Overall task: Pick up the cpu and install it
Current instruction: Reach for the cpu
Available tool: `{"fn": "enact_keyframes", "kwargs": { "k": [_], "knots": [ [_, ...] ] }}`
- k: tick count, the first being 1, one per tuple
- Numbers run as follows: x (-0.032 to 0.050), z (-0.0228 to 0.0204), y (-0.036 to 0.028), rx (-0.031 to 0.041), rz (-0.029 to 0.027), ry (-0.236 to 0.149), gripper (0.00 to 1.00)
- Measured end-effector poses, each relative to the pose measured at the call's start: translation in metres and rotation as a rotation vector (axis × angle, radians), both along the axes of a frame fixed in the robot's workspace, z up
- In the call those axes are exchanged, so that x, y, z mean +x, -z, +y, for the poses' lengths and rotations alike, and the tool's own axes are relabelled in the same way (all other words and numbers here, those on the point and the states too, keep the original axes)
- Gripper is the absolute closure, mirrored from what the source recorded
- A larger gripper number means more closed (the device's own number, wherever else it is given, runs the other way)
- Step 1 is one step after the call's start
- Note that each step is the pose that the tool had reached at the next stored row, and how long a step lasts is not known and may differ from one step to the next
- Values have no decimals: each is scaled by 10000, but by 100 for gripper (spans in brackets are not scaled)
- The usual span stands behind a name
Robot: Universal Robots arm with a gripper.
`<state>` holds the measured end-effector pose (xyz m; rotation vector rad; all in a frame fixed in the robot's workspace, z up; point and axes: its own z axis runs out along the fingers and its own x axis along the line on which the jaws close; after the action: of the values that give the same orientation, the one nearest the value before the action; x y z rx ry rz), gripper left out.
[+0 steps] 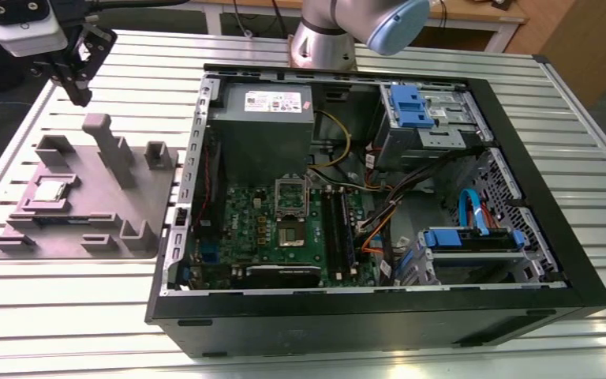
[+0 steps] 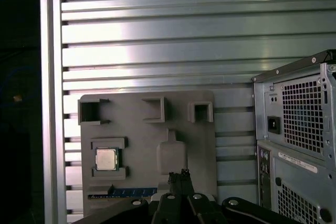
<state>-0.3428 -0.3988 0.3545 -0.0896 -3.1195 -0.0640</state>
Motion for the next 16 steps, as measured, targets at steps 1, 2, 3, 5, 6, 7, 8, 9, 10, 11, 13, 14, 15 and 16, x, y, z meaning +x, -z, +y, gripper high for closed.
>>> {"fn": "enact_keyframes", "kwargs": {
  "k": [1, 2, 3, 5, 6, 7, 8, 9, 10, 11, 13, 14, 15, 16],
  "knots": [
    [0, 0, 0, 0, 0, 0, 90],
    [-1, 0, 0, 0, 0, 0, 90],
    [-2, 0, 0, 0, 0, 0, 90],
    [-9, 0, 0, 0, 0, 0, 90],
    [-10, 0, 0, 0, 0, 0, 90],
    [-14, 0, 0, 0, 0, 0, 90],
    [-16, 0, 0, 0, 0, 0, 90],
    [-17, 0, 0, 0, 0, 0, 90],
    [-18, 0, 0, 0, 0, -1, 90],
    [-22, 0, 0, 0, 0, 0, 90],
    [-23, 0, 0, 0, -1, 0, 90],
    [-25, 0, 0, 0, 0, 0, 90],
    [-25, 0, 0, 0, 0, 0, 90],
    [-29, 0, 0, 0, 0, -1, 90]
  ]
}}
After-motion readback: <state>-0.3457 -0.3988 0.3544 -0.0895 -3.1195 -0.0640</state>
